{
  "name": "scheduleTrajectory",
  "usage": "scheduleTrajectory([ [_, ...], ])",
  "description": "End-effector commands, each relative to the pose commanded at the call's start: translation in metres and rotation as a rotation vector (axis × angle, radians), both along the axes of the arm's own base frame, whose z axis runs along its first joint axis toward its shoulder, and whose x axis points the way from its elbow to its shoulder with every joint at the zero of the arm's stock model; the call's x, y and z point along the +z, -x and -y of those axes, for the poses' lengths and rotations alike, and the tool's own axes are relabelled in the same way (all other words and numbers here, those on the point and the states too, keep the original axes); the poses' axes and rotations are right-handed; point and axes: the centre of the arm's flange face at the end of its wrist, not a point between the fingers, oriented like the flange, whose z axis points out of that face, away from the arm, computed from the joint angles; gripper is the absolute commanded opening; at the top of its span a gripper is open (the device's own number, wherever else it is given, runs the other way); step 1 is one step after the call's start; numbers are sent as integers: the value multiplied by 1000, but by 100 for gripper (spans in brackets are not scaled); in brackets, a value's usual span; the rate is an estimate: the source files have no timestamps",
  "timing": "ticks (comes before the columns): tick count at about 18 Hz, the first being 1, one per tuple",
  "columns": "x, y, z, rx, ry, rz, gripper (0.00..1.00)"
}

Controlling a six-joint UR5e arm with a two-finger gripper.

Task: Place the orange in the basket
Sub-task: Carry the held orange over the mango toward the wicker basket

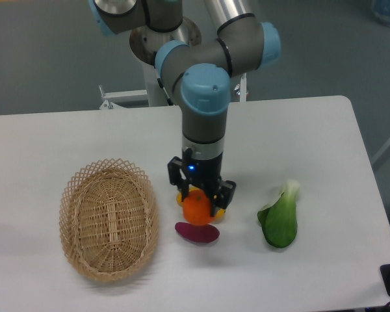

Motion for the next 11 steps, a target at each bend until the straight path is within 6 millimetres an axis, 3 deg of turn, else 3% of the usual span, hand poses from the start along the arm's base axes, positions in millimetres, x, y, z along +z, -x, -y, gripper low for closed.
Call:
scheduleTrajectory([
  [3, 1, -26, -16, 13, -7, 19, 49],
  [11, -19, -84, -44, -30, 26, 53, 49],
])
